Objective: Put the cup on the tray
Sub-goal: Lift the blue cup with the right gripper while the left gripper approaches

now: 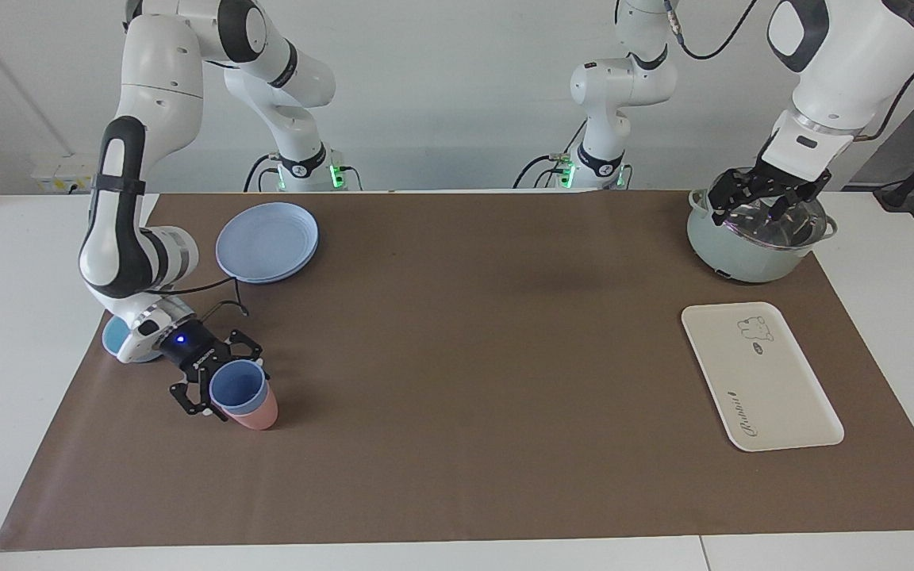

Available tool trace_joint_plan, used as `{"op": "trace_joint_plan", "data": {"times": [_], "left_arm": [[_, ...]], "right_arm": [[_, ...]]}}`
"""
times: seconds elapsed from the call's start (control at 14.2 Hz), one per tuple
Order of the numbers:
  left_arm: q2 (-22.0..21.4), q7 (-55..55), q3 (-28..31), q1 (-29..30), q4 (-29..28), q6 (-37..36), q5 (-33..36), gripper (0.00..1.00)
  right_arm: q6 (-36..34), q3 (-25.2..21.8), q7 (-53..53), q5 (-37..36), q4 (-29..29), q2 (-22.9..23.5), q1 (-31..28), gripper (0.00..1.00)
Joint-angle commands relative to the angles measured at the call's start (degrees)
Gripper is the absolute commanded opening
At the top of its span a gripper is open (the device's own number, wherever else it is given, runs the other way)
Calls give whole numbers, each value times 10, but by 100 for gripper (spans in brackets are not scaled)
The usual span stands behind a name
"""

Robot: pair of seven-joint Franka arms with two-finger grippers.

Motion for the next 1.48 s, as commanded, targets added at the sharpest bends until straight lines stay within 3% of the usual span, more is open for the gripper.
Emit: {"op": "trace_joint_plan", "data": {"times": [0.0, 0.35, 0.42, 0.49, 0.56, 0.63, 0.99, 1.2, 1.41], "left_arm": [[-15, -1, -2, 5, -15, -2, -4, 100], [-15, -2, -1, 5, -15, -2, -4, 100], [-15, -1, -2, 5, -15, -2, -4, 100], [-15, -1, -2, 5, -15, -2, -4, 100], [-15, -1, -2, 5, -15, -2, -4, 100], [-15, -1, -2, 5, -15, -2, -4, 100], [-15, -1, -2, 4, -15, -1, -4, 100], [-15, -2, -2, 4, -15, 2, -4, 100], [-14, -2, -3, -4, -13, 4, -4, 100]], "right_arm": [[12, 2, -20, 29, 5, 7, 7, 100], [23, 2, -20, 46, 4, 7, 15, 100], [23, 2, -19, 46, 4, 7, 15, 95], [23, 2, -20, 46, 5, 7, 15, 84], [24, 2, -21, 46, 5, 7, 15, 49], [26, 2, -21, 47, 5, 7, 15, 3], [55, 0, 20, 19, 5, -23, 23, 0], [125, 0, 112, -85, -4, -81, 50, 0], [136, 0, 262, -241, -10, -124, 69, 0]]}}
